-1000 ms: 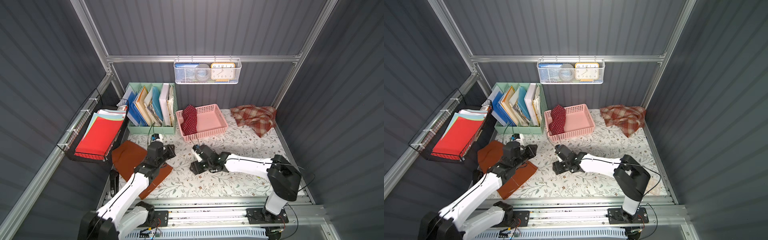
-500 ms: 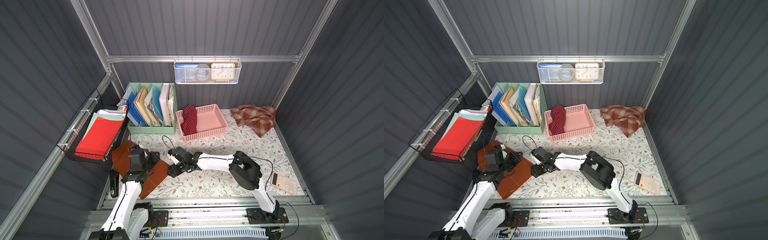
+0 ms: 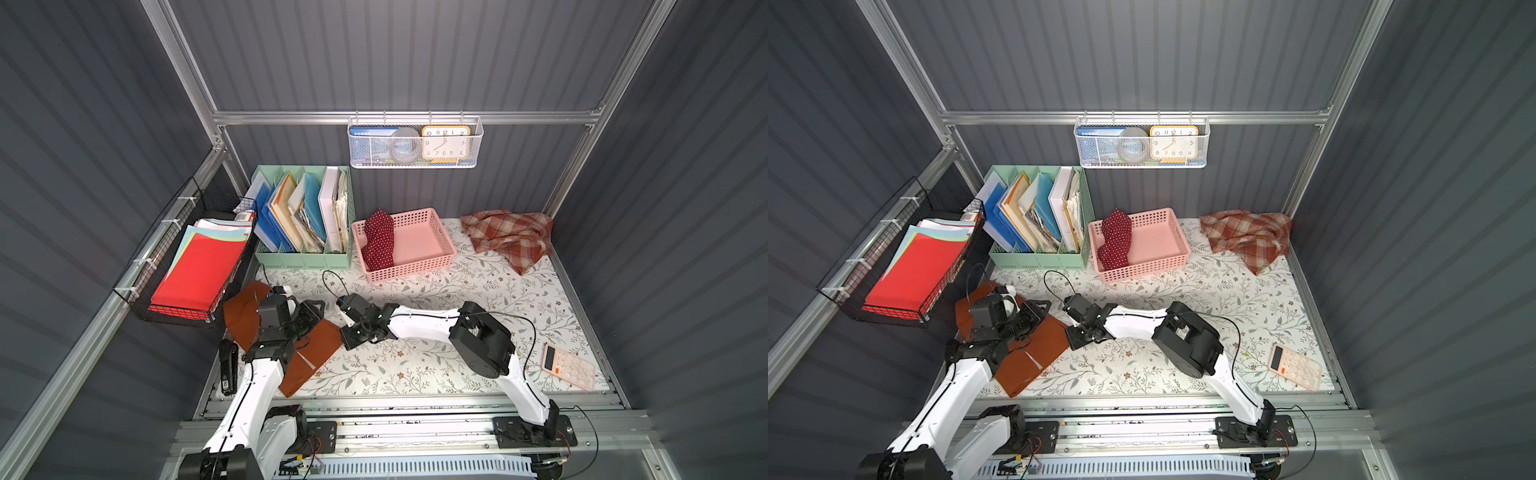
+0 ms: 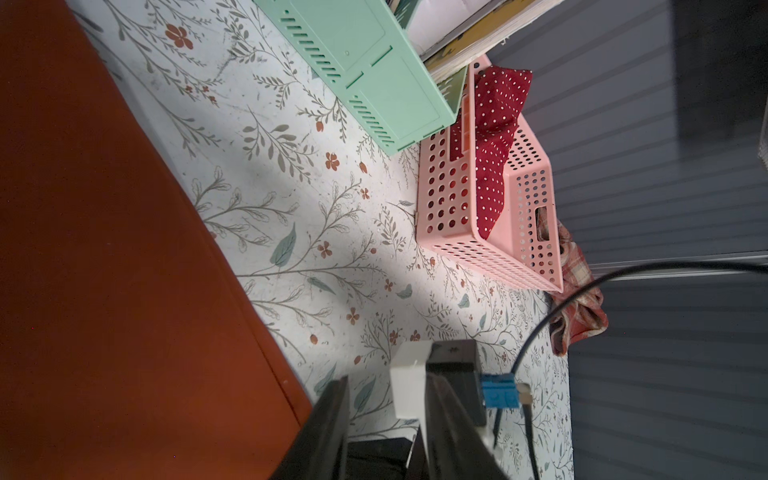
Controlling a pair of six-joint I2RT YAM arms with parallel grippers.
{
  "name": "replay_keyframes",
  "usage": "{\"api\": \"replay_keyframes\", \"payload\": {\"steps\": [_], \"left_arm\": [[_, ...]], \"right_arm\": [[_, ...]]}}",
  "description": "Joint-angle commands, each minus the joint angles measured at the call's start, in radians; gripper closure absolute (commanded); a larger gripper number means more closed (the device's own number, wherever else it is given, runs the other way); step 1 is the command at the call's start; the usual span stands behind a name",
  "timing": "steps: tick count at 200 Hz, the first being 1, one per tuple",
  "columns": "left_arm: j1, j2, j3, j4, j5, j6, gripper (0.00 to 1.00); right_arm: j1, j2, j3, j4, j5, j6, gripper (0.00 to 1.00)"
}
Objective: Roll up the skirts
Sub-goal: Move the skirt to the center of the board, then adjust the basket at the center of the board.
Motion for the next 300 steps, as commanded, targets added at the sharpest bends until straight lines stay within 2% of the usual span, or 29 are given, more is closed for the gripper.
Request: {"api": "replay_keyframes", "payload": {"steps": [1,28,62,93,110,125,131,142,152,155,167,187,195,222,245,265,300], "left_arm": [[0.007,0.007,0.026,0.017,0.021,0.032,0.71],[0.007,0.017,0.025,0.040,0.028,0.033,0.72],[0.007,0.055,0.040,0.057,0.052,0.056,0.72],[0.002,0.105,0.011,0.180,0.075,-0.005,0.72],[-0.008,0.146,-0.008,0.234,0.083,-0.033,0.73],[-0.029,0.188,-0.013,0.264,0.081,-0.042,0.73],[-0.043,0.205,-0.009,0.277,0.075,-0.047,0.73],[-0.087,0.246,0.006,0.303,0.061,-0.054,0.72],[-0.146,0.301,0.044,0.312,0.044,-0.048,0.72],[-0.167,0.321,0.057,0.312,0.009,-0.045,0.72],[-0.233,0.418,0.124,0.324,-0.008,-0.041,0.71],[-0.271,0.558,0.181,0.455,0.028,-0.129,0.76],[-0.297,0.592,0.202,0.479,0.025,-0.151,0.82],[-0.406,0.648,0.244,0.489,-0.010,-0.157,0.92],[-0.435,0.745,0.298,0.483,-0.012,-0.131,1.00],[-0.437,0.865,0.349,0.501,0.003,-0.128,1.00],[-0.435,1.013,0.444,0.509,-0.073,-0.103,1.00]], "right_arm": [[-0.028,-0.056,-0.080,-0.018,0.083,0.022,1.00],[-0.039,-0.132,-0.156,-0.036,0.143,0.022,1.00],[-0.092,-0.309,-0.377,-0.100,0.173,0.002,1.00],[-0.242,-0.523,-0.625,-0.191,0.173,0.012,1.00],[-0.329,-0.611,-0.704,-0.233,0.207,0.005,1.00],[-0.409,-0.641,-0.718,-0.308,0.296,0.001,1.00],[-0.442,-0.643,-0.712,-0.333,0.338,0.004,0.98],[-0.491,-0.637,-0.684,-0.385,0.455,0.030,0.68],[-0.512,-0.642,-0.660,-0.401,0.545,0.033,0.61],[-0.517,-0.646,-0.654,-0.397,0.565,0.030,0.59],[-0.532,-0.658,-0.616,-0.393,0.605,0.022,0.54],[-0.542,-0.654,-0.520,-0.384,0.614,0.004,0.51],[-0.544,-0.641,-0.481,-0.377,0.615,-0.007,0.49],[-0.590,-0.547,-0.340,-0.303,0.579,-0.077,0.43],[-0.658,-0.427,-0.200,-0.244,0.521,-0.111,0.42],[-0.709,-0.308,-0.047,-0.247,0.462,-0.124,0.42],[-0.768,-0.145,0.126,-0.177,0.329,-0.146,0.42]]}}
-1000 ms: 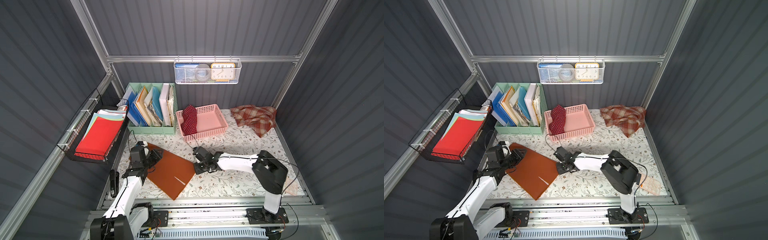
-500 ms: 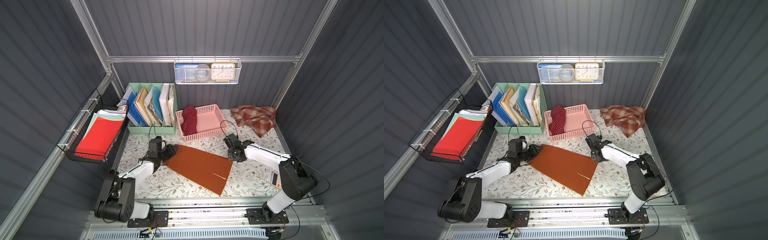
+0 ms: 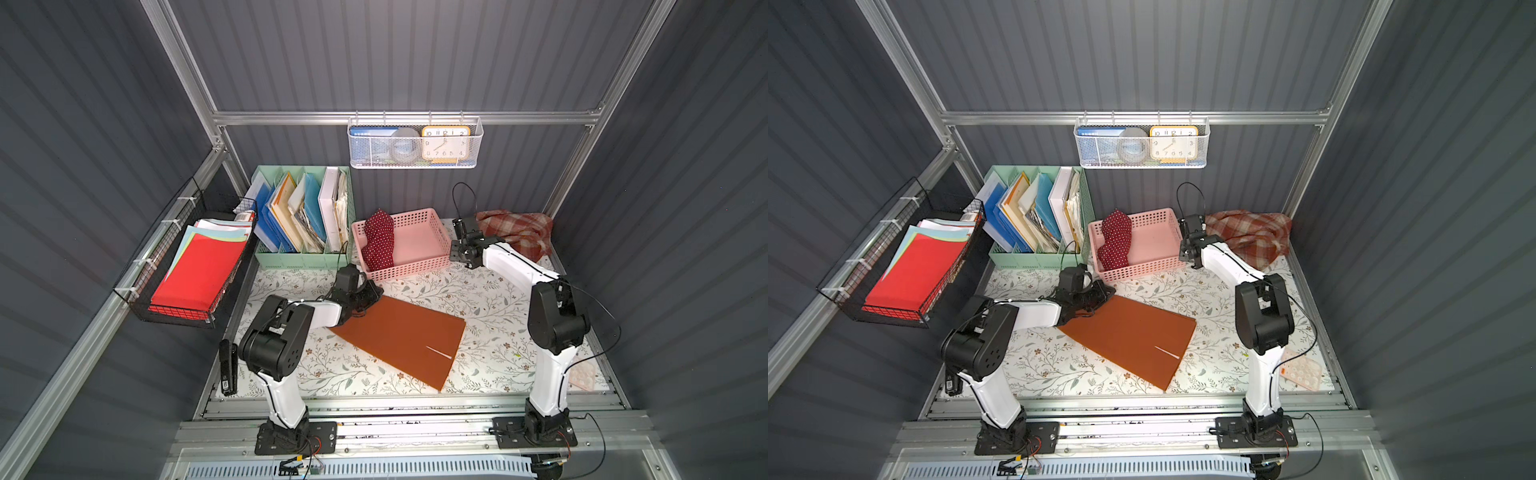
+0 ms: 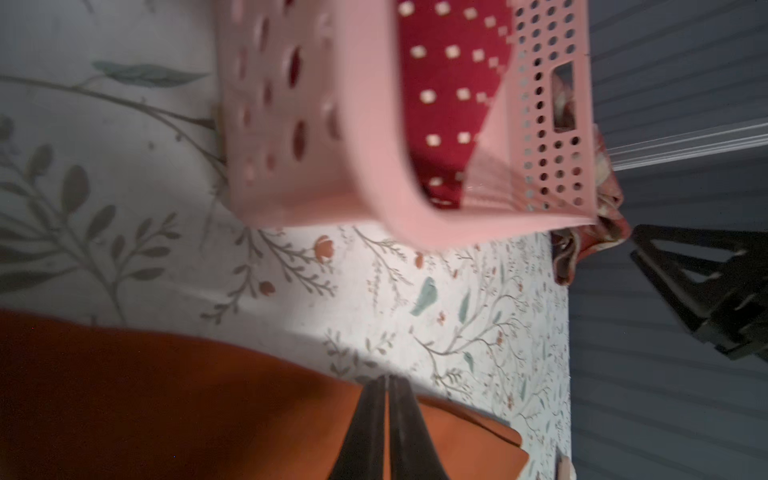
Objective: Roll up the skirts
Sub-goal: Adjust the basket at the center of the board.
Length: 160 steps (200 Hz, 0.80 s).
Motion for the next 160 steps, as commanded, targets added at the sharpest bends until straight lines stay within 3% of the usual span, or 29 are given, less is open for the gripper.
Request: {"api": "replay_keyframes", "payload": {"steps": [1,43,61,76,93,109,123,133,143,160], "left_arm": [[0.003,0.073,0.071,0.008,-0.055,0.030,1.00],[0.015,0.200,0.218,-0.033,-0.116,0.048,1.00],[0.037,0.243,0.278,-0.048,-0.106,0.055,1.00],[0.057,0.287,0.339,-0.069,-0.104,0.064,1.00],[0.075,0.341,0.406,-0.086,-0.093,0.074,1.00],[0.095,0.381,0.467,-0.110,-0.093,0.087,1.00],[0.116,0.404,0.498,-0.105,-0.088,0.084,1.00],[0.131,0.416,0.524,-0.105,-0.080,0.080,1.00],[0.142,0.425,0.535,-0.102,-0.064,0.078,0.99],[0.144,0.415,0.534,-0.085,-0.006,0.077,0.89]], "right_arm": [[-0.028,0.079,0.102,0.037,-0.109,-0.029,0.42],[-0.066,0.233,0.256,0.050,-0.236,-0.048,0.45],[-0.068,0.251,0.261,0.057,-0.218,-0.054,0.49],[-0.079,0.256,0.243,0.068,-0.231,-0.048,0.61],[-0.095,0.248,0.233,0.033,-0.210,-0.019,0.85],[-0.106,0.214,0.179,0.042,-0.224,-0.001,0.93],[-0.107,0.182,0.113,0.120,-0.261,0.000,0.88],[-0.107,0.186,0.104,0.156,-0.281,0.004,0.74],[-0.107,0.205,0.148,0.117,-0.295,-0.002,0.58],[-0.108,0.209,0.223,-0.019,-0.288,-0.001,0.51]]}}
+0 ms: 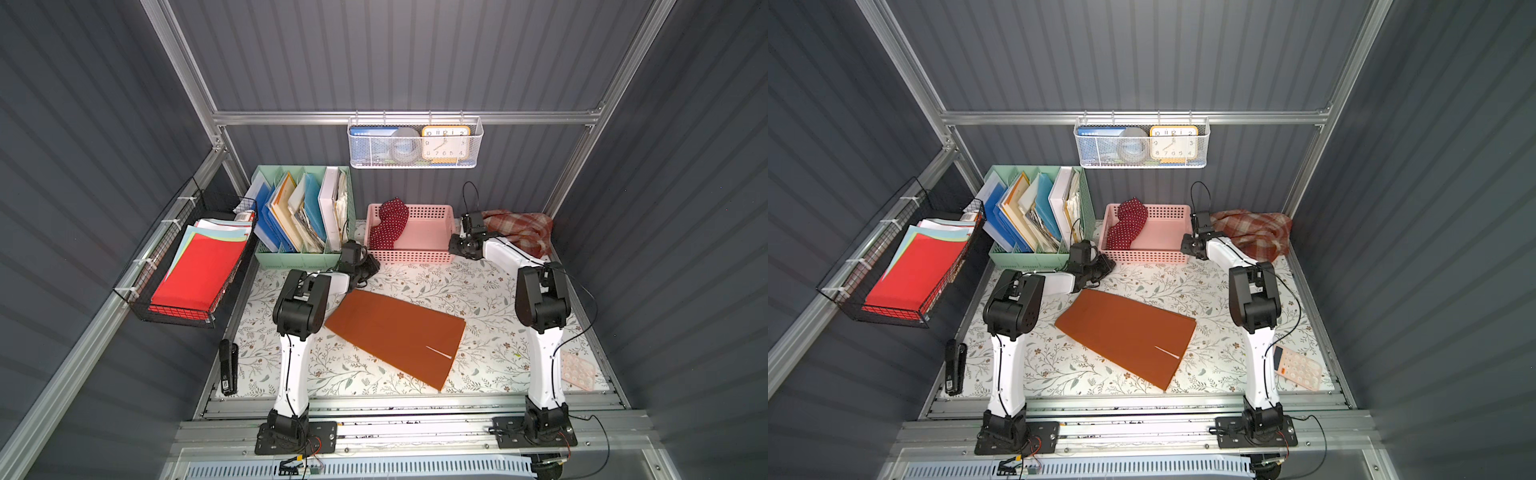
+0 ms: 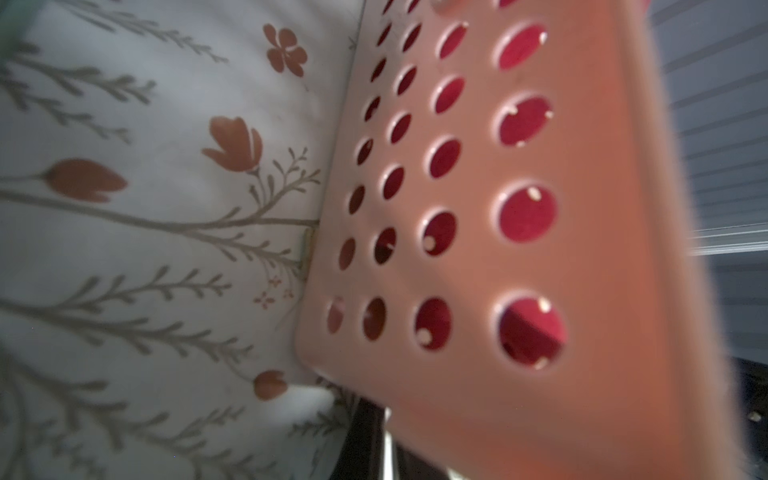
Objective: Roll up the skirts
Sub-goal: Adjust the basket at the center of the board, then adjust the skirt at the center of the board.
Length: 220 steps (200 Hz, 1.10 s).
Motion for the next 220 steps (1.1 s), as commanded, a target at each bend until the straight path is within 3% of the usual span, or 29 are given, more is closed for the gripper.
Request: {"api": "replay_keyframes", "payload": {"steps": [1,11,33,63,111,142,177,220], "left_arm": [[0.049,0.026,0.017,-0.022,0.022,-0.011,0.88],[0.049,-0.002,-0.020,-0.014,0.035,-0.003,0.78],[0.049,-0.105,-0.163,0.009,0.035,-0.013,0.45],[0.051,-0.245,-0.314,-0.017,-0.015,0.005,0.30],[0.056,-0.386,-0.408,-0.123,-0.109,0.068,0.28],[0.058,-0.427,-0.431,-0.207,-0.179,0.108,0.29],[0.064,-0.421,-0.503,-0.170,-0.150,0.104,0.35],[0.072,-0.476,-0.529,-0.210,-0.174,0.129,0.38]], "right_arm": [[-0.008,0.001,0.073,-0.109,0.004,-0.005,0.50],[-0.008,-0.044,0.015,-0.089,0.004,-0.003,0.48],[-0.007,-0.168,-0.132,-0.007,0.028,0.002,0.43],[0.000,-0.325,-0.290,-0.071,0.056,0.022,0.43],[0.031,-0.581,-0.680,-0.054,0.041,0.112,0.42],[0.119,-0.676,-0.906,0.018,-0.040,0.173,0.42],[0.224,-0.673,-0.984,0.077,-0.094,0.175,0.43],[0.235,-0.666,-0.986,0.053,-0.014,0.154,0.49]]}}
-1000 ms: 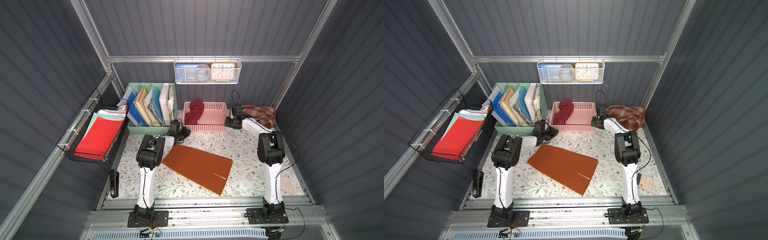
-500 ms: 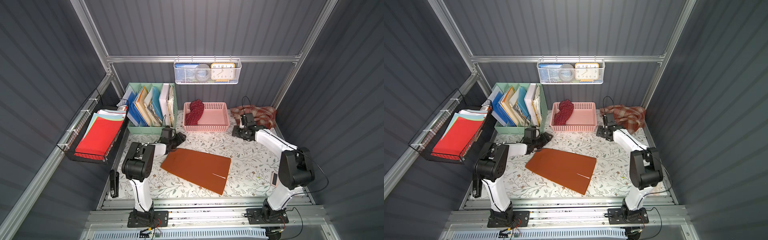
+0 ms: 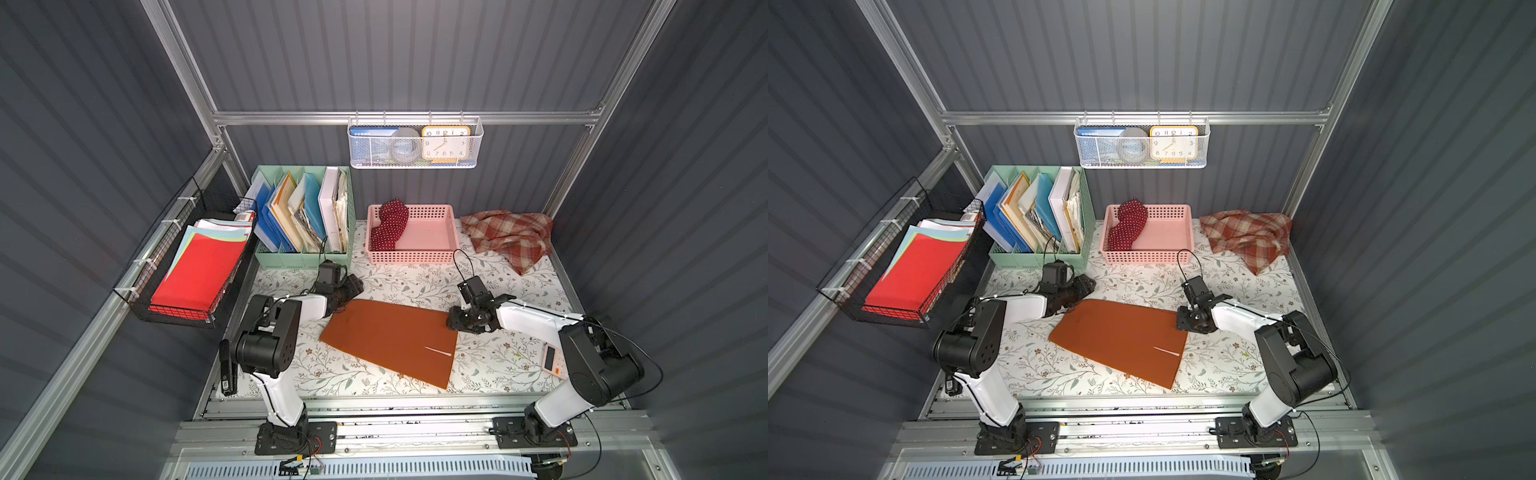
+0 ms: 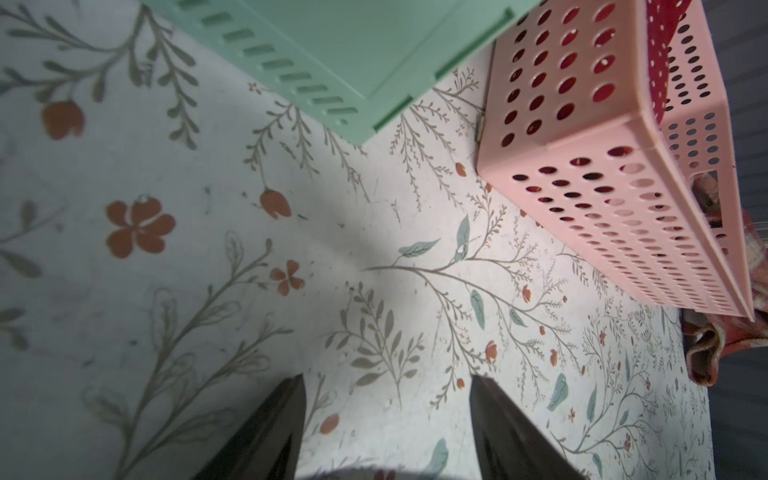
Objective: Roll up the skirts
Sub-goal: Adjust the skirt at the center of the board.
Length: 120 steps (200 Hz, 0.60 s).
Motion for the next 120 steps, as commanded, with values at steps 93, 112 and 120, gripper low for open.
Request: {"api": "replay_keyframes", "payload": {"steps": [93,112,120], "left_arm": [[0.011,-0.202,-0.059,-0.284,-0.203,0.080,0.27],[0.010,-0.229,-0.066,-0.310,-0.236,0.095,0.27],[0.011,-0.226,-0.071,-0.311,-0.231,0.100,0.27]], "right_arm": [[0.000,0.097,0.073,0.042,0.030,-0.029,0.55],[0.000,0.098,0.069,0.055,0.010,-0.033,0.59],[0.001,0.098,0.070,0.056,0.011,-0.033,0.61]]}}
